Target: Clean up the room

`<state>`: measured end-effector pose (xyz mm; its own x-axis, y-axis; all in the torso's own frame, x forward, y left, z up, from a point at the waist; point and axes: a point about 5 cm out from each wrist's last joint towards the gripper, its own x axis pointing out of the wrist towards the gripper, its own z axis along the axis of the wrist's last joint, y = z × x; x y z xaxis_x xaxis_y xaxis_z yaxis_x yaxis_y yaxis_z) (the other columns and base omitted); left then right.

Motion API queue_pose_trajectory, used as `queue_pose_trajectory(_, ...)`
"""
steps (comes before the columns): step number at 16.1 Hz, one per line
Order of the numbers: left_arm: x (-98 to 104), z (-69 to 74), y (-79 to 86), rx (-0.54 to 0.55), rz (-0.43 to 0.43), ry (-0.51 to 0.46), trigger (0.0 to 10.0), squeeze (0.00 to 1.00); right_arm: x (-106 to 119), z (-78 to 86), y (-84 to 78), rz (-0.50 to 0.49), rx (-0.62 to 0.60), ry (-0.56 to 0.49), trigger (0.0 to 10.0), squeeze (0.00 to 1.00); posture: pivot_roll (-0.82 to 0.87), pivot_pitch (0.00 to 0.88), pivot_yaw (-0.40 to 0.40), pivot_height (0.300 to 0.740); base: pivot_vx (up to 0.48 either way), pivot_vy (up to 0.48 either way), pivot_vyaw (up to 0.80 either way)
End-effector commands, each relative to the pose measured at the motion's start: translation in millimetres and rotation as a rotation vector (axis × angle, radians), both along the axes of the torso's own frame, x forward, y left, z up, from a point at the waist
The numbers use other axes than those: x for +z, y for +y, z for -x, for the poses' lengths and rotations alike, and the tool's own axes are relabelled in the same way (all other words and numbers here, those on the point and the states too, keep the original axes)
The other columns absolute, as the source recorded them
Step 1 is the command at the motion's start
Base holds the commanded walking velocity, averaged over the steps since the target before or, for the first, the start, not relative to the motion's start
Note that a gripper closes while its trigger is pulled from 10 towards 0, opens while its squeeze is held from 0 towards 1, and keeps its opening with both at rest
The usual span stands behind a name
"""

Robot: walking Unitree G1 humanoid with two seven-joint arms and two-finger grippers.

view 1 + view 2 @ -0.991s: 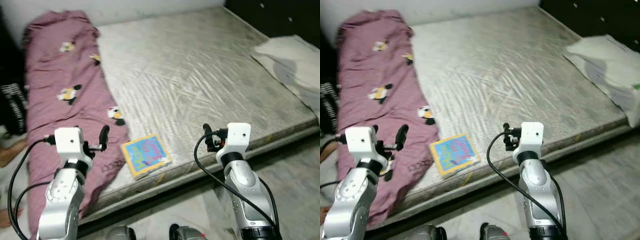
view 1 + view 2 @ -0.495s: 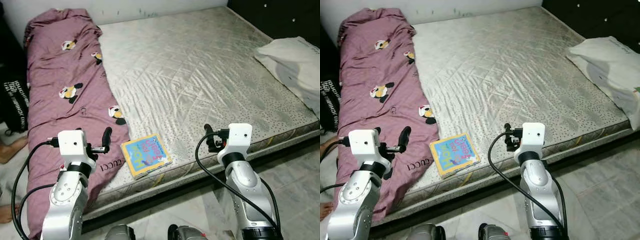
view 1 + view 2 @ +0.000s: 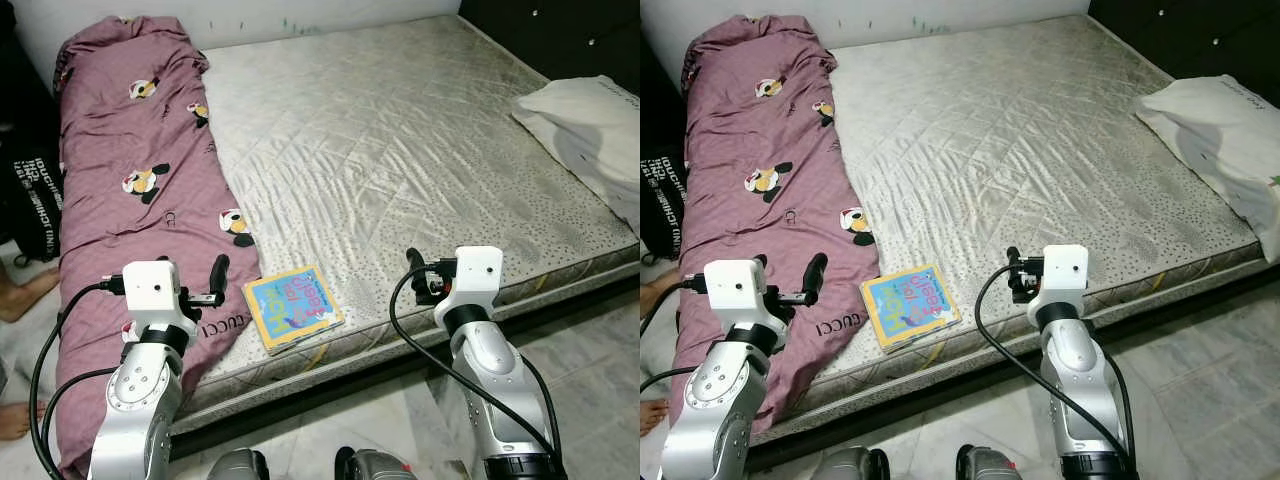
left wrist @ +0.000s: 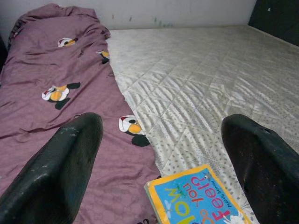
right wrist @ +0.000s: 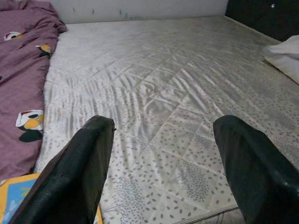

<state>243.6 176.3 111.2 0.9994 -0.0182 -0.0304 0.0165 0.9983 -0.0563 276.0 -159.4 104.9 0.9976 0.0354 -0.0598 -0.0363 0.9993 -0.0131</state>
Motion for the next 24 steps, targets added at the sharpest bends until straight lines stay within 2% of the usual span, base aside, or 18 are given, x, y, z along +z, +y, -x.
queue_pose_trajectory(1,2.4,0.9,1.4,0.009,-0.016,-0.011,10.0,0.00,4.4,-1.6,1.1,0.003,0.009,-0.012,10.0,0.00,0.02,0.133,0.005,0.702,0.000,0.000,0.00)
queue_pose_trajectory(7,3.1,-0.7,1.4,0.012,-0.021,-0.016,10.0,0.00,5.1,-2.2,2.2,-0.002,0.017,-0.016,10.0,0.00,0.01,0.138,0.007,0.643,0.000,0.000,0.00)
queue_pose_trajectory(14,4.4,-2.6,0.5,0.014,-0.025,-0.029,10.0,0.00,4.1,-2.8,3.9,0.003,0.034,-0.014,10.0,0.00,0.02,0.133,0.001,0.634,0.000,0.000,0.00)
queue_pose_trajectory(24,7.2,-1.2,-2.1,-0.019,0.034,-0.042,10.0,0.00,4.9,-4.8,7.5,0.016,0.071,-0.013,10.0,0.00,0.01,0.145,-0.005,0.634,0.027,0.000,0.06)
